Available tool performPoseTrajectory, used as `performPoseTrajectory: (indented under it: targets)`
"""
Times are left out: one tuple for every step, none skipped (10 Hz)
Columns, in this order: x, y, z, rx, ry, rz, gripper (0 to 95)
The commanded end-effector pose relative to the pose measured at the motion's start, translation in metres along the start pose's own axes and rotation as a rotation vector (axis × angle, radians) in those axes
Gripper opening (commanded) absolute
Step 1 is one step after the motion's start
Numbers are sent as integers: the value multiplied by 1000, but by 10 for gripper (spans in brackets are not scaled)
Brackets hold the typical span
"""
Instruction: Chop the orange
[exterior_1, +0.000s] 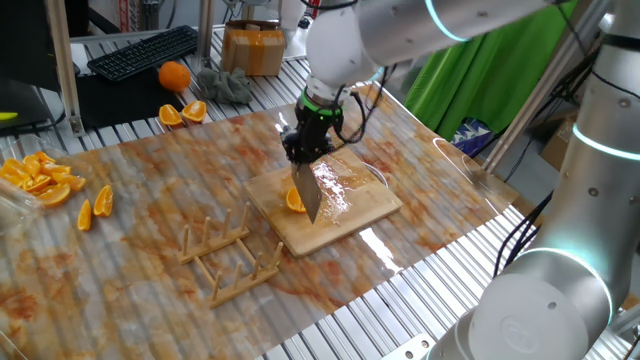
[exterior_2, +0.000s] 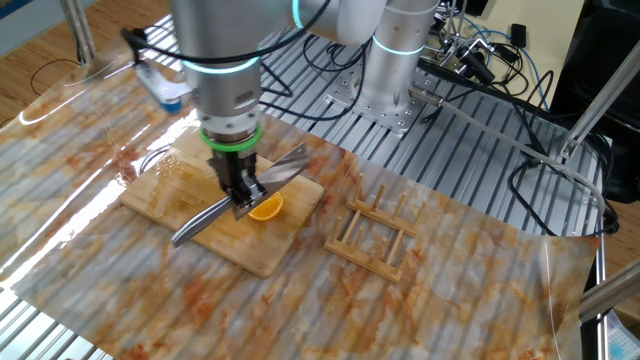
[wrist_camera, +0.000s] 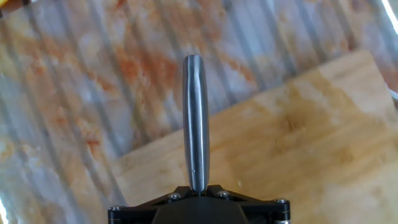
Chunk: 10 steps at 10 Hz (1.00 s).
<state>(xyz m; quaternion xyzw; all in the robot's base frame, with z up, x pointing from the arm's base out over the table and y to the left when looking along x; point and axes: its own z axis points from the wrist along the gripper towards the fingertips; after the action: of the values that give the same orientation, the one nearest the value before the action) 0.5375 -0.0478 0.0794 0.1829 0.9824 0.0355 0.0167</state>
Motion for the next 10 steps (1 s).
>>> performPoseTrajectory:
  targets:
    - [10, -1, -1, 2, -1, 8, 0]
    - [11, -2, -1, 5, 2, 12, 0]
    - [9, -4, 0, 15, -4, 12, 0]
    - [6, -6, 1, 16, -5, 9, 0]
    - [4, -8, 3, 14, -6, 9, 0]
    - [2, -9, 4, 13, -7, 16, 0]
    - [1, -10, 5, 12, -9, 22, 0]
    - [1, -10, 6, 14, -12, 29, 0]
    - [1, -11, 6, 15, -13, 45, 0]
    - [1, -11, 6, 14, -12, 51, 0]
